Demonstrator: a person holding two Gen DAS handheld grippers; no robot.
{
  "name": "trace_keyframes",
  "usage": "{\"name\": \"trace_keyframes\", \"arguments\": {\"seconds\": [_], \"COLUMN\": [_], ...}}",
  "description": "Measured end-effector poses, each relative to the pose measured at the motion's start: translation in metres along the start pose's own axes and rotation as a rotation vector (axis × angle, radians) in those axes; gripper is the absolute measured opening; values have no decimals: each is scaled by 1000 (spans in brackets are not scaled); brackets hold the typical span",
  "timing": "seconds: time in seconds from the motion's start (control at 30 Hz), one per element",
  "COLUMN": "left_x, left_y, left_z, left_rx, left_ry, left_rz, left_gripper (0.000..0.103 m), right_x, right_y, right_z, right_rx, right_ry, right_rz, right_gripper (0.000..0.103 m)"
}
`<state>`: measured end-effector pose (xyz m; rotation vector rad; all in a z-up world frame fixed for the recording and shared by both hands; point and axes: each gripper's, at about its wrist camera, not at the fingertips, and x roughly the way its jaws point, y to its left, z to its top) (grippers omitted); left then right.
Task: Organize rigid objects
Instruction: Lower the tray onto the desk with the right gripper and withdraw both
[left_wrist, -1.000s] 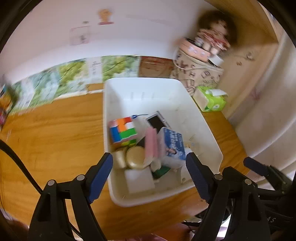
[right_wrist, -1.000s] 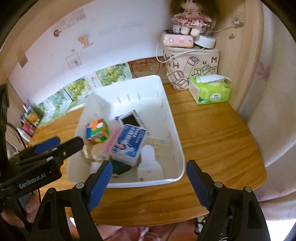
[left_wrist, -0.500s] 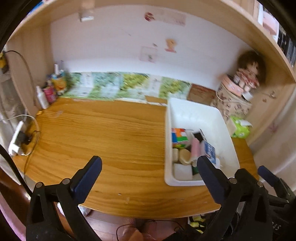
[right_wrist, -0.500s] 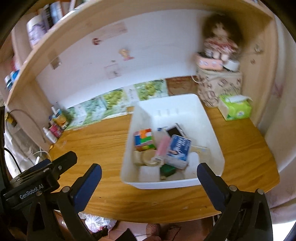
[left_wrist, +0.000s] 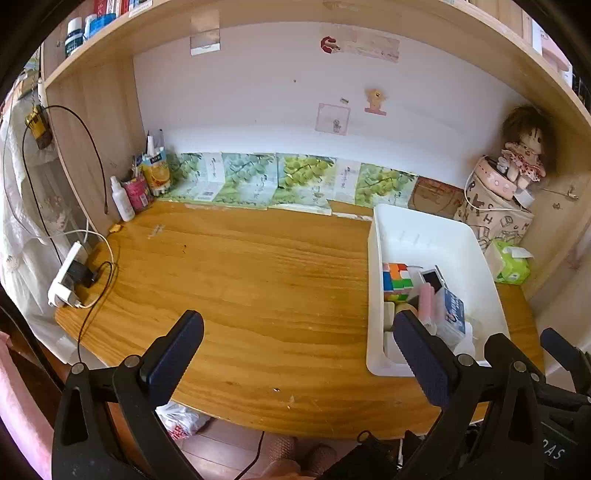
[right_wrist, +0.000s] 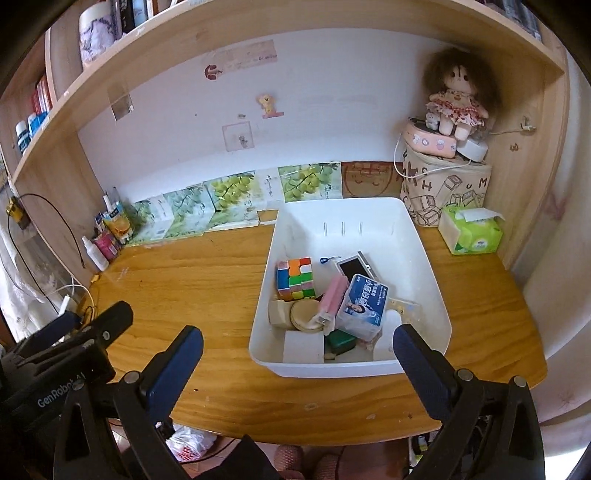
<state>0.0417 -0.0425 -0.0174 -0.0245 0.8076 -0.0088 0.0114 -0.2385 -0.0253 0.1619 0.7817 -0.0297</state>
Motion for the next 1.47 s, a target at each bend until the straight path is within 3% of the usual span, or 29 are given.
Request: {"name": "trace_keyframes", "arguments": {"seconds": [0.67,1.47], "left_x": [5,10], "left_y": [-20,-22], "left_z": [11,13], "left_rx": [69,94], "left_ry": [-34,-21], "left_rz": [76,73], "left_gripper": [102,102], "right_x": [12,13], "right_y": [-9,-6], "right_z": [10,8], "right_rx": [3,30], "right_ry": [-13,4], "right_rz": [-30,-85], "right_gripper": [103,103]}}
